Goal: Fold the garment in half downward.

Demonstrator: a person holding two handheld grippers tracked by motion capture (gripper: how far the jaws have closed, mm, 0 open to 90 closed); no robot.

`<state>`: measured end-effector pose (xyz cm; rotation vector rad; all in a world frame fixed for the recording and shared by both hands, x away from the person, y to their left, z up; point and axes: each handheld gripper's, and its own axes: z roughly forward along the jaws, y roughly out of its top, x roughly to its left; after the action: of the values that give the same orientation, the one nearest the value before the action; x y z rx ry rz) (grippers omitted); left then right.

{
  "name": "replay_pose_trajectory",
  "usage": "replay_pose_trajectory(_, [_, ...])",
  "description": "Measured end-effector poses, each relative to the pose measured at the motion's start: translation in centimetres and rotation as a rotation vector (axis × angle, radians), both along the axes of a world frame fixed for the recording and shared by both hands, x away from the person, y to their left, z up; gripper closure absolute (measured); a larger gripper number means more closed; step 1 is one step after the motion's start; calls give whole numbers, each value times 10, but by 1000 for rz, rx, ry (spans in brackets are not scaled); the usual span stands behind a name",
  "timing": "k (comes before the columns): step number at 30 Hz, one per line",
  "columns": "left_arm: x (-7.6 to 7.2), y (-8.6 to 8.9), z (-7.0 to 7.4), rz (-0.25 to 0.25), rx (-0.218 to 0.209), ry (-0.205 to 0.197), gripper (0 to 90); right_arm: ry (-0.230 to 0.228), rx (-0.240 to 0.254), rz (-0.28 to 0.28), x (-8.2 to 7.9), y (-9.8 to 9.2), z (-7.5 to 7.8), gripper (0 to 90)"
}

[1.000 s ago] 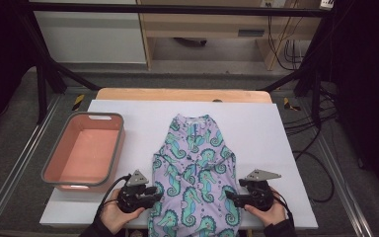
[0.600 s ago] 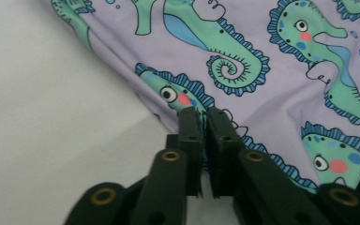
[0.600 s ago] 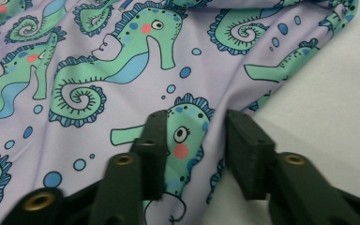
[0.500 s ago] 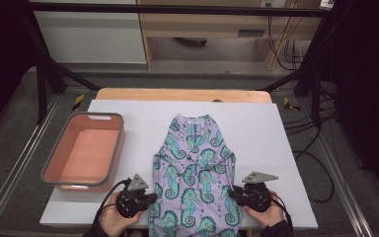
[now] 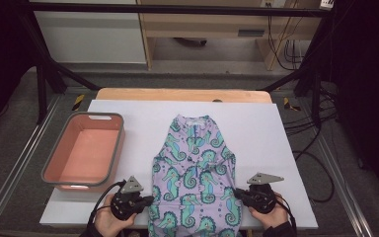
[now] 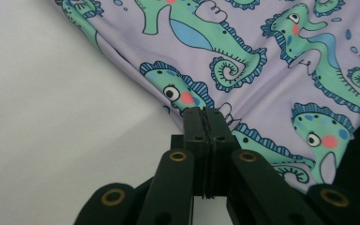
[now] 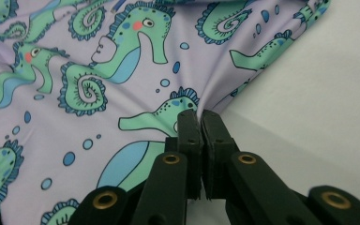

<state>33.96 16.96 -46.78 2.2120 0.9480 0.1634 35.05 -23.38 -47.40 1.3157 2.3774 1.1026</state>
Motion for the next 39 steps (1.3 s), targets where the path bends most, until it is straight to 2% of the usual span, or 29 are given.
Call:
replay_pose_trajectory(4, [-5, 0, 0, -4, 1, -10, 889, -5, 6, 5, -6, -1, 2, 874])
replay_pose_trajectory(6, [-4, 1, 0, -4, -13, -13, 886, -6, 4, 7, -8, -2, 1, 854])
replay_pose_trajectory(7, [-2, 1, -1, -4, -19, -9, 884, -9, 10, 7, -8, -3, 1, 836])
replay_pose_trajectory(9, [2, 2, 0, -4, -29, -16, 849, -17, 33, -1, -5, -4, 1, 742])
replay_pose_trajectory(11, [6, 2, 1, -5, -38, -44, 723, -33, 70, -15, -2, -5, 3, 636])
replay_pose_trajectory(12, [8, 3, 2, -1, -46, -53, 689, -53, 79, -22, 0, -5, 3, 555])
replay_pose_trajectory(13, [10, 3, 2, -3, -53, -62, 653, -52, 87, -24, 1, -4, 4, 526])
replay_pose_trajectory(16, [20, 3, 3, -10, -61, -105, 470, -67, 105, -17, 6, -2, 4, 372])
replay_pose_trajectory(17, [23, 3, 3, -4, -70, -113, 428, -62, 107, -10, 7, -1, 5, 353])
replay_pose_trajectory(19, [31, 3, 4, 6, -91, -111, 335, -85, 108, 3, 11, 0, 6, 295])
replay_pose_trajectory(22, [39, 3, 6, 6, -105, -137, 249, -103, 96, 10, 18, 1, 8, 192])
replay_pose_trajectory(28, [56, -2, 12, 13, -107, -127, 91, -113, 101, 5, 34, 3, 11, 135])
replay_pose_trajectory(34, [72, -7, 15, 38, -123, -120, 75, -119, 104, -3, 45, 3, 10, 108])
replay_pose_trajectory(39, [84, -11, 17, 42, -130, -124, 75, -112, 98, -12, 47, 2, 9, 90])
